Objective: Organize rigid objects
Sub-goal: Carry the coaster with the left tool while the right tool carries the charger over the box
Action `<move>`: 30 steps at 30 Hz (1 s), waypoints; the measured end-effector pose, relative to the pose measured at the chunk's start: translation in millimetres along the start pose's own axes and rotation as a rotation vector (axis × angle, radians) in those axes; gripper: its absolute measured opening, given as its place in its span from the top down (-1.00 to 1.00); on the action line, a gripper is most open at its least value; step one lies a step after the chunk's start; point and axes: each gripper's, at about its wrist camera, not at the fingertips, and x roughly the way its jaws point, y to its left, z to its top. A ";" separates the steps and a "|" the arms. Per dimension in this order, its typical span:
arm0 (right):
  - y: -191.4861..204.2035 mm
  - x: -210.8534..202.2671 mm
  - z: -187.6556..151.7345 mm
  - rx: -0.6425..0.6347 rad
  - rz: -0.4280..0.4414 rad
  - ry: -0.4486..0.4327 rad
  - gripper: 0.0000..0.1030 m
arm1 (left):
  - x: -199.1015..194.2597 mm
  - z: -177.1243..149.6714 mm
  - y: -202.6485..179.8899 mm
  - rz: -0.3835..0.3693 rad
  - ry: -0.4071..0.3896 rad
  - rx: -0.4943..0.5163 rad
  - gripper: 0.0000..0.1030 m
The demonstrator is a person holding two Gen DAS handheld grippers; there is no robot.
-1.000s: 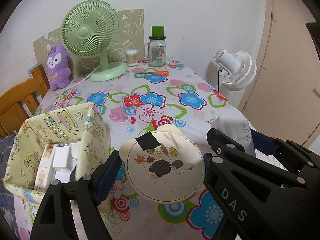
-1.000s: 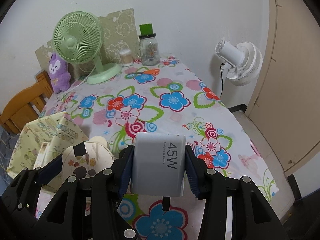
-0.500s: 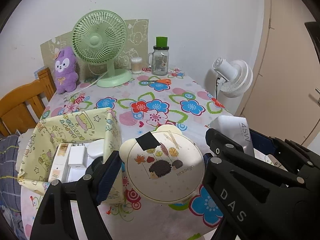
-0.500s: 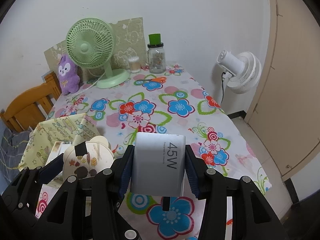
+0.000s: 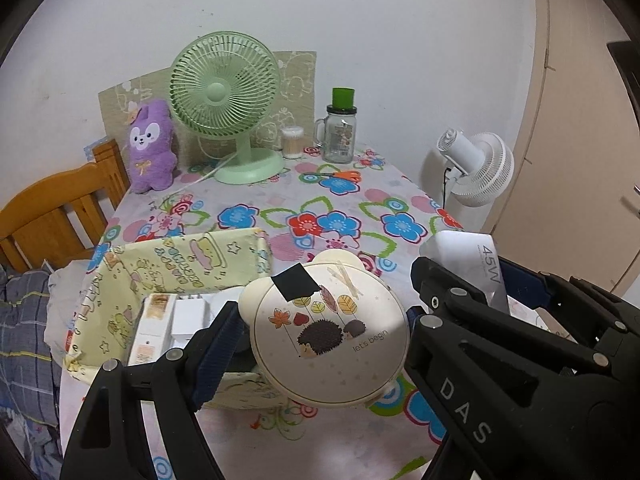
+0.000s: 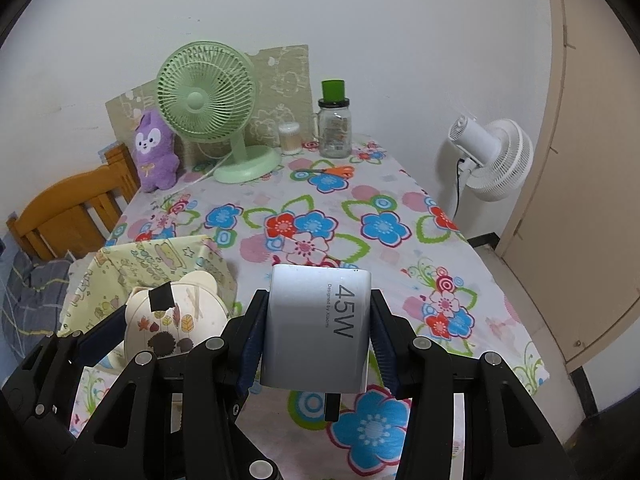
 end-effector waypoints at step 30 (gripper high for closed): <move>84.1 37.5 21.7 -0.069 0.062 0.034 0.02 | 16.2 10.3 80.6 0.062 0.022 -0.062 -0.62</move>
